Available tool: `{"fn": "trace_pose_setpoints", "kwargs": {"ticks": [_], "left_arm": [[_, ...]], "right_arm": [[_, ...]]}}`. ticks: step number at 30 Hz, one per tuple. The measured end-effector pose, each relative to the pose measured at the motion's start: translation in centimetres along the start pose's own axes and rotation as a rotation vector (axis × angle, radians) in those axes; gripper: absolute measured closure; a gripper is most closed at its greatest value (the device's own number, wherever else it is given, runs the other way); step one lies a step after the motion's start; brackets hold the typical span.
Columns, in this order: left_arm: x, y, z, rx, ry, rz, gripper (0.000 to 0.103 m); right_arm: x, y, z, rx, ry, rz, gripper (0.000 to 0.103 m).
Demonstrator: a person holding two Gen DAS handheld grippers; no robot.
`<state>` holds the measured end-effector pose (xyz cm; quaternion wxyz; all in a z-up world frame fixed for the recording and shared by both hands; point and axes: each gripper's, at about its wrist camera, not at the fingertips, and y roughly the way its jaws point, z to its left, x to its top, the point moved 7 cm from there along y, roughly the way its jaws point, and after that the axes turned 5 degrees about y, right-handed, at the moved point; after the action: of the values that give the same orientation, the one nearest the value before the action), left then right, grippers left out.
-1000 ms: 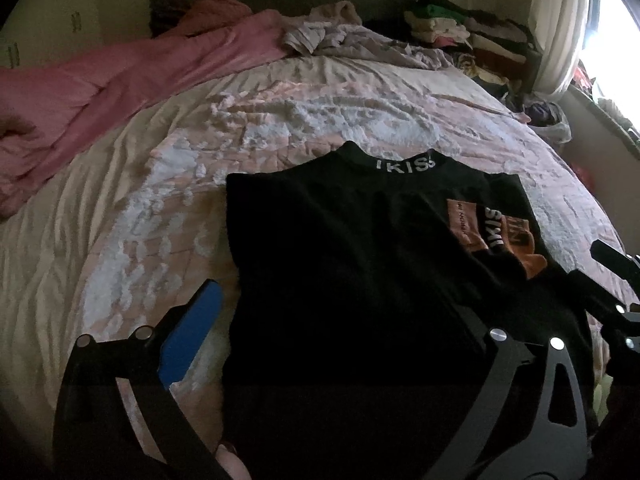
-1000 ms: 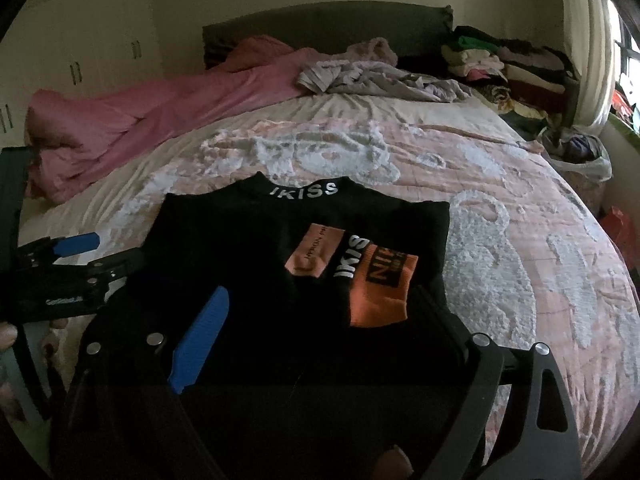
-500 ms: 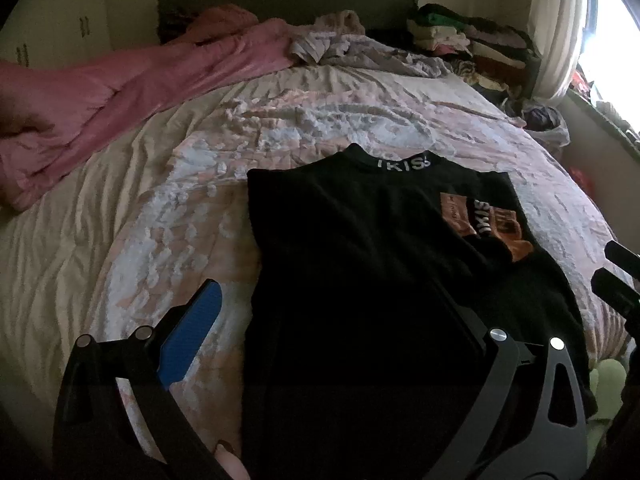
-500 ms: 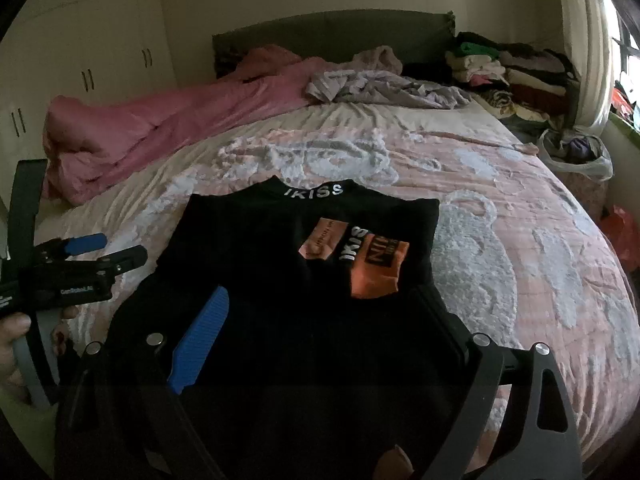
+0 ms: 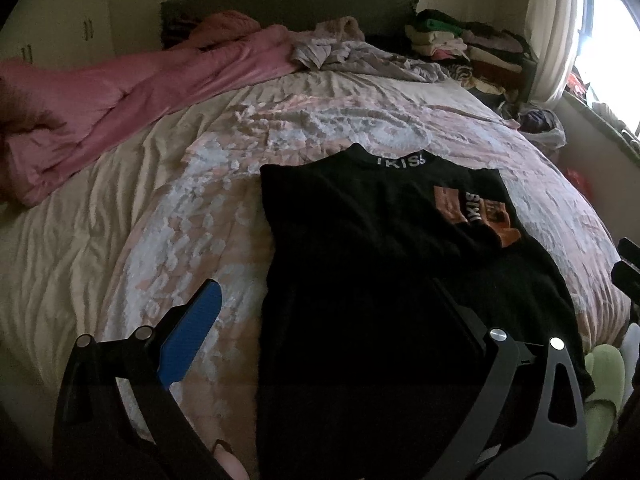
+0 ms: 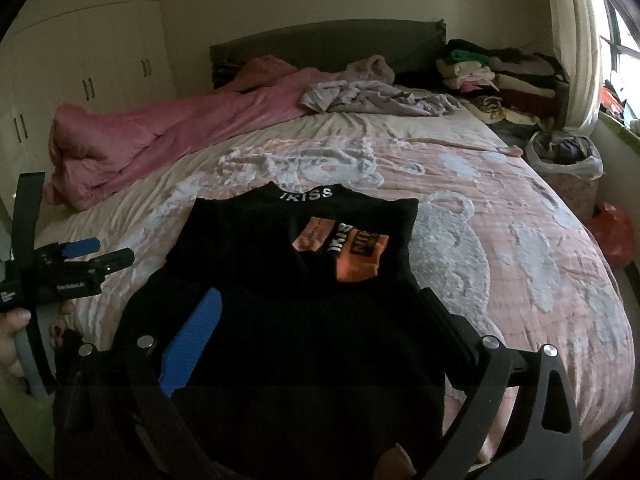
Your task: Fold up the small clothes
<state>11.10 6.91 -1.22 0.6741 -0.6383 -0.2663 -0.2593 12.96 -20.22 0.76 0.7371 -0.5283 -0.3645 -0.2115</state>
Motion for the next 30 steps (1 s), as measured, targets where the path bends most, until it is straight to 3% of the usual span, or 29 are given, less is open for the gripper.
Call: {"fn": "trace_pose_setpoints", "kwargs": {"ticks": [19,30], "left_arm": [[-4.1,-0.9,2.6,0.009,-0.028,0.042,0.01],[-7.4,-0.6,4.7,0.026,-0.066,0.079,0.01]], "right_arm": [[-3.3,-2.5,0.0,0.025,-0.012,0.039,0.006],[-7.0,-2.0,-2.8,-0.029,0.022,0.114,0.006]]}}
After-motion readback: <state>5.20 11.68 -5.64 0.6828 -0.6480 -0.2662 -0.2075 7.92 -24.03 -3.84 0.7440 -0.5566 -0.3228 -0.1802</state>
